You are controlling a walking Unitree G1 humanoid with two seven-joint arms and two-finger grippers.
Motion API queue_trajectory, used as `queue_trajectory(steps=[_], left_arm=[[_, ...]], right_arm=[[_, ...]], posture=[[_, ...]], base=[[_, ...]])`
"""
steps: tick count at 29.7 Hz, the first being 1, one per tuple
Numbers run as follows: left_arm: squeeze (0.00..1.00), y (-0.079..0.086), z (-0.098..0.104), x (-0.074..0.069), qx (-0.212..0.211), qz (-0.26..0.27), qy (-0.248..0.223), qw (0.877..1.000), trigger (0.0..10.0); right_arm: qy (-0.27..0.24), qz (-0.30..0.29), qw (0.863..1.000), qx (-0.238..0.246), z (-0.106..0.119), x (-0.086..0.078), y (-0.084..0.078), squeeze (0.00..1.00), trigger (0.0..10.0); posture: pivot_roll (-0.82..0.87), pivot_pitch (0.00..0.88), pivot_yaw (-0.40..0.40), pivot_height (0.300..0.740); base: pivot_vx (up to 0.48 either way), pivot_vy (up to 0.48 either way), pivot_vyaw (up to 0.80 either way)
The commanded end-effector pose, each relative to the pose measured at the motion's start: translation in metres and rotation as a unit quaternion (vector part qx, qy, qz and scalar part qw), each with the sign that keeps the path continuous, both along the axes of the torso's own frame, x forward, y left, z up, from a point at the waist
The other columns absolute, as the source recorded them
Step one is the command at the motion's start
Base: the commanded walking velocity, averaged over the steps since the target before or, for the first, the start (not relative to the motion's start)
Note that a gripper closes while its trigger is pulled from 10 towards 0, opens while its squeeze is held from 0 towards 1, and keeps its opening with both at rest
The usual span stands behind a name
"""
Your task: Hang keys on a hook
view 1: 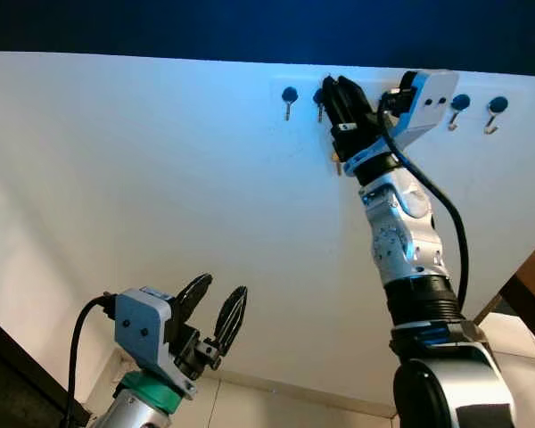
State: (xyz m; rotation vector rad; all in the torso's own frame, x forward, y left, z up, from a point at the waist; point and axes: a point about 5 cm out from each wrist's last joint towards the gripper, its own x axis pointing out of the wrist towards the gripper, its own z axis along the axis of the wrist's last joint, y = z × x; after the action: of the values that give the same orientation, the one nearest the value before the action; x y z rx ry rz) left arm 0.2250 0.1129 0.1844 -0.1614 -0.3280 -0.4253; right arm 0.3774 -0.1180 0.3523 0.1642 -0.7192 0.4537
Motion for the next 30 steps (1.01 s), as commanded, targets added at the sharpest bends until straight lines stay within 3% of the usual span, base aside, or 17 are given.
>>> queue_trajectory(steps=[1,16,24,30], left_arm=[[0.00,0.000,-0.005,-0.001,0.003,-0.003,0.011,1.000,10.0],[0.00,0.004,-0.006,0.001,0.006,0.006,0.014,1.000,10.0],[0.00,0.006,-0.007,0.000,0.007,0.019,0.017,1.000,10.0],[0.00,0.011,-0.006,0.002,0.002,0.035,0.017,0.999,10.0]], right_arm=[[0.007,0.001,1.000,-0.004,-0.005,0.000,0.001,0.00,10.0],[0.021,0.010,1.000,0.001,-0.009,0.003,0.004,0.00,10.0],[0.038,0.044,0.998,-0.016,-0.017,0.005,0.017,0.00,10.0],[0.027,0.057,0.998,-0.010,-0.012,0.005,0.022,0.00,10.0]], posture=[[-0.15,0.067,0.116,0.740],[-0.14,0.070,0.119,0.740],[-0.14,0.075,0.116,0.740],[-0.13,0.083,0.112,0.740]], base=[[0.000,0.000,0.00],[0.000,0.000,0.00],[0.000,0.000,0.00],[0.000,0.000,0.00]])
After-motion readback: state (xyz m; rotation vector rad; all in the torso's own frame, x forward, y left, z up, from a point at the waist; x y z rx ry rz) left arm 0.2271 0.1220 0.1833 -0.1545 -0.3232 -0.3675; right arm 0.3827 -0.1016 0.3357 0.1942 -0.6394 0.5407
